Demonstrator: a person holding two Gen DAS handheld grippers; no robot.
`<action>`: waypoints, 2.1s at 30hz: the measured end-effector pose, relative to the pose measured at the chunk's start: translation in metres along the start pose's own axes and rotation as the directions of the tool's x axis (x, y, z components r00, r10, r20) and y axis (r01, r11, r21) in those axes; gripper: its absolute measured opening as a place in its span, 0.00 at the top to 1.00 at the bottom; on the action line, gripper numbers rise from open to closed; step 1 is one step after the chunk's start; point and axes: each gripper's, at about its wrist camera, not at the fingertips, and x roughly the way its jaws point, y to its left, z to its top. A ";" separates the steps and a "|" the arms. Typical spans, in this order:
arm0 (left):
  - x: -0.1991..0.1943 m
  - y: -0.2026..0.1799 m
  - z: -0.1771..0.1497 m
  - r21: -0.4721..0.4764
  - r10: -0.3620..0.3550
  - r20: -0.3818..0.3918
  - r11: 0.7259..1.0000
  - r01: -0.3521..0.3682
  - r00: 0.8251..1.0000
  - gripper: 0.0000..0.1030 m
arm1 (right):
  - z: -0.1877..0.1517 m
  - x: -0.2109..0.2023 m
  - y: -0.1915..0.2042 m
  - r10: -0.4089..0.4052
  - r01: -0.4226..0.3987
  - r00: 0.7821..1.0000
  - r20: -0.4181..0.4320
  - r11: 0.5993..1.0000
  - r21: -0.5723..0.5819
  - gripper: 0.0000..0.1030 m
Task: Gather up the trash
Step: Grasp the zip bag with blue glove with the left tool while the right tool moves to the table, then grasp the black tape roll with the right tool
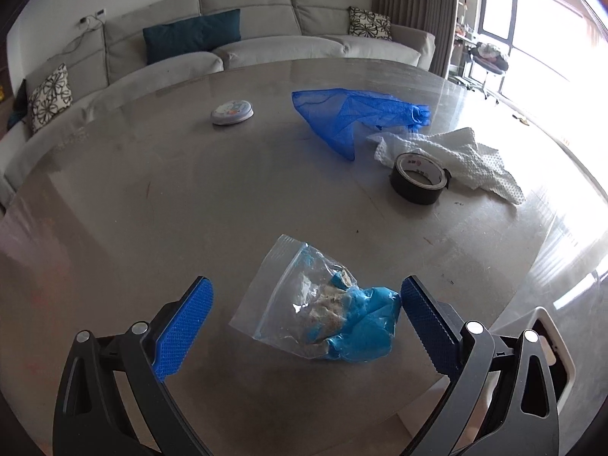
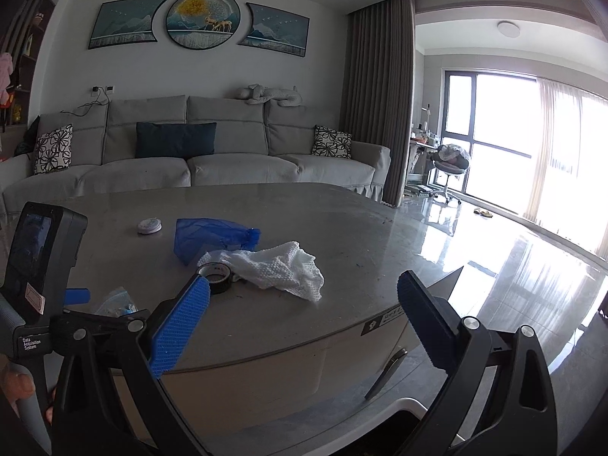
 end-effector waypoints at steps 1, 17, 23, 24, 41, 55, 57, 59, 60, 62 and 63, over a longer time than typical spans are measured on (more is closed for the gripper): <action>0.003 0.001 -0.001 -0.005 -0.003 -0.008 1.000 0.003 1.000 0.04 | -0.002 0.002 0.003 0.006 -0.006 1.000 -0.006 1.000 -0.006 0.05; -0.002 -0.011 -0.011 0.057 -0.016 0.040 0.998 0.013 0.999 0.56 | -0.011 0.008 0.023 0.046 -0.047 0.998 -0.032 0.999 -0.022 0.05; -0.009 -0.014 -0.014 0.062 -0.012 0.064 0.998 0.008 0.998 0.73 | -0.008 0.002 0.025 0.043 -0.044 0.999 -0.013 0.999 -0.028 0.05; -0.010 -0.013 -0.014 0.061 -0.011 0.065 0.998 0.007 0.998 0.74 | -0.008 0.003 0.025 0.043 -0.044 0.999 -0.014 0.999 -0.028 0.05; -0.047 0.010 0.009 0.106 -0.005 0.172 0.994 -0.013 0.985 0.86 | -0.012 0.048 0.059 0.082 -0.087 0.993 -0.081 0.995 -0.054 0.05; -0.027 0.032 0.041 0.147 0.074 0.179 0.984 -0.101 0.981 0.87 | -0.007 0.140 0.089 0.192 -0.184 0.950 -0.245 0.981 0.054 0.05; -0.019 0.034 0.045 0.141 0.074 0.164 0.985 -0.098 0.984 0.87 | -0.005 0.145 0.090 0.188 -0.181 0.946 -0.265 0.982 0.050 0.07; -0.014 0.036 0.048 0.131 0.074 0.152 0.987 -0.094 0.986 0.87 | -0.003 0.148 0.088 0.194 -0.184 0.937 -0.290 0.981 0.059 0.07; -0.013 0.037 0.050 0.129 0.073 0.148 0.987 -0.092 0.986 0.87 | -0.003 0.152 0.088 0.199 -0.188 0.927 -0.317 0.980 0.064 0.07; -0.011 0.037 0.051 0.125 0.071 0.144 0.988 -0.089 0.987 0.87 | 0.001 0.157 0.088 0.199 -0.189 0.920 -0.338 0.980 0.062 0.08; -0.012 0.037 0.052 0.125 0.070 0.144 0.988 -0.089 0.987 0.87 | 0.002 0.160 0.090 0.192 -0.185 0.917 -0.351 0.981 0.054 0.08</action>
